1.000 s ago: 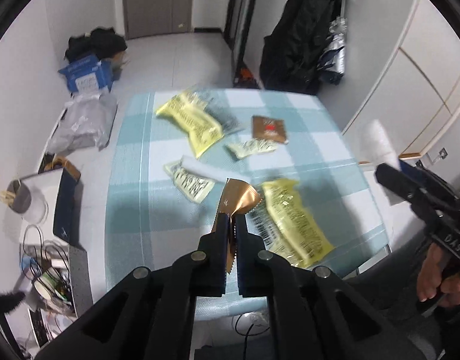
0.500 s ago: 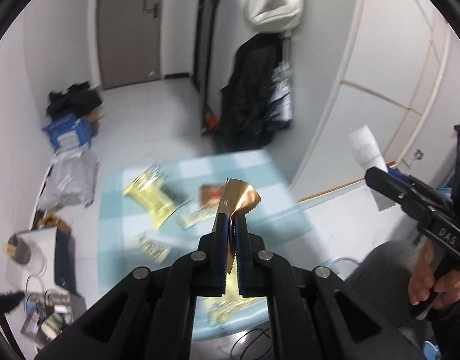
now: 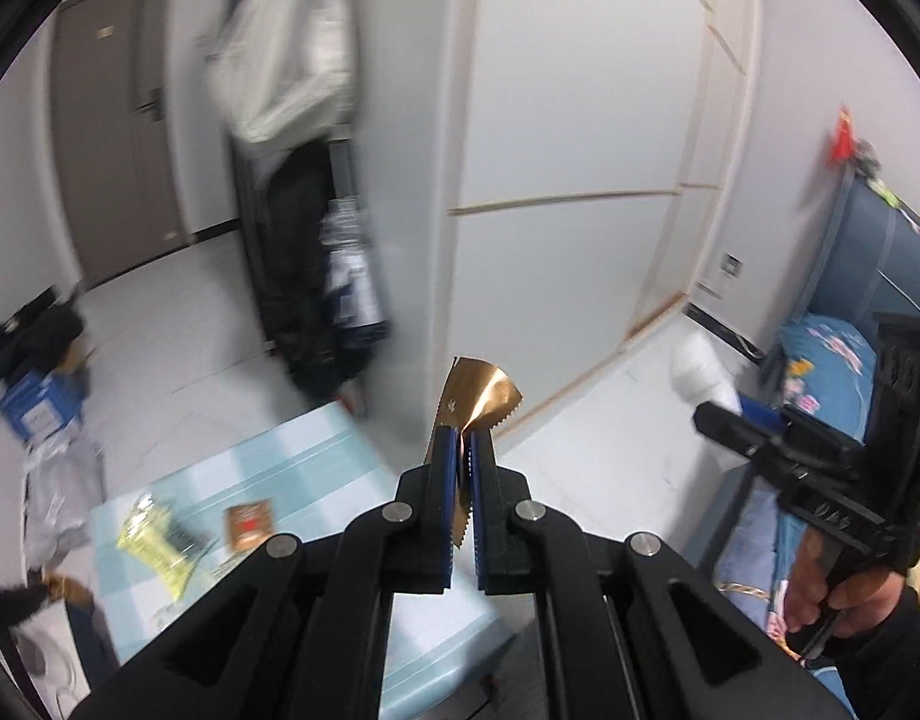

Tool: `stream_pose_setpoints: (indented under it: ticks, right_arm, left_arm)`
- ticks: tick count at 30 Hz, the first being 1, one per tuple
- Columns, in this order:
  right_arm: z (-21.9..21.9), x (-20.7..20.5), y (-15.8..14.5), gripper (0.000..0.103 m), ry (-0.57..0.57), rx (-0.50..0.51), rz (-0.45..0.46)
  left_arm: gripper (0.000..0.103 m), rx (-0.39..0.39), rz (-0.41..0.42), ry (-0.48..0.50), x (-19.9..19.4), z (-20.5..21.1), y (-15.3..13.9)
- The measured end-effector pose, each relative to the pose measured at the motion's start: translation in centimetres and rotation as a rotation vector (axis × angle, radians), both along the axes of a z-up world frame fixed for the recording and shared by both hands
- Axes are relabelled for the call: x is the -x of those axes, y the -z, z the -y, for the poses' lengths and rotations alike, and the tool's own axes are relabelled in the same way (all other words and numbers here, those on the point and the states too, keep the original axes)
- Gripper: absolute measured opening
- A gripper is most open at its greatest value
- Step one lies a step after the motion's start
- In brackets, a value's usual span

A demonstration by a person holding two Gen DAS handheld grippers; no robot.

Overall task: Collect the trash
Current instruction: 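Carry the brown sachet and foam piece in both grippers toward the bin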

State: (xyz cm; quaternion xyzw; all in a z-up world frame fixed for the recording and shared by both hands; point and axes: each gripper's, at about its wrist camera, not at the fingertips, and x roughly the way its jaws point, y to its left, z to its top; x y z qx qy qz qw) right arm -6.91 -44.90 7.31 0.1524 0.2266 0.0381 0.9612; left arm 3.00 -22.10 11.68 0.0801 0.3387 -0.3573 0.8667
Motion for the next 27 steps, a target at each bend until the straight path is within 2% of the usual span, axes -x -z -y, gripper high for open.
stream_pose_setpoints:
  ticks: [3,10,15,19,22,23,27]
  right_arm:
    - [2.9,1.4,1.2,0.039,0.073,0.012,-0.028]
    - [10.2,4.0,6.7,0.039,0.231,-0.102,-0.144]
    - [13.5,5.2,11.8,0.039,0.299,-0.171,-0.25]
    - [15.8,5.7,17.0,0.039,0.328,-0.281,-0.378]
    - [16.0,5.8,20.2,0.039,0.336,-0.312,-0.476]
    - [16.2,5.8,21.3,0.039,0.336,-0.327,-0.502]
    - [16.3,5.9,24.5,0.039,0.339,-0.377,-0.56]
  left_arm:
    - [0.001,-0.012,-0.007,0.068,0.5,3.4,0.2]
    - [0.001,-0.062,-0.11,0.208,1.0,10.7,3.0]
    - [0.001,-0.156,-0.184,0.296,2.1,15.4,6.2]
    - [0.001,-0.262,-0.202,0.374,3.4,17.7,9.1]
    - [0.001,-0.313,-0.28,0.415,3.6,19.1,11.6]
    - [0.001,-0.325,-0.332,0.437,3.5,19.5,12.7]
    - [0.001,-0.408,-0.447,0.471,3.5,21.3,16.6]
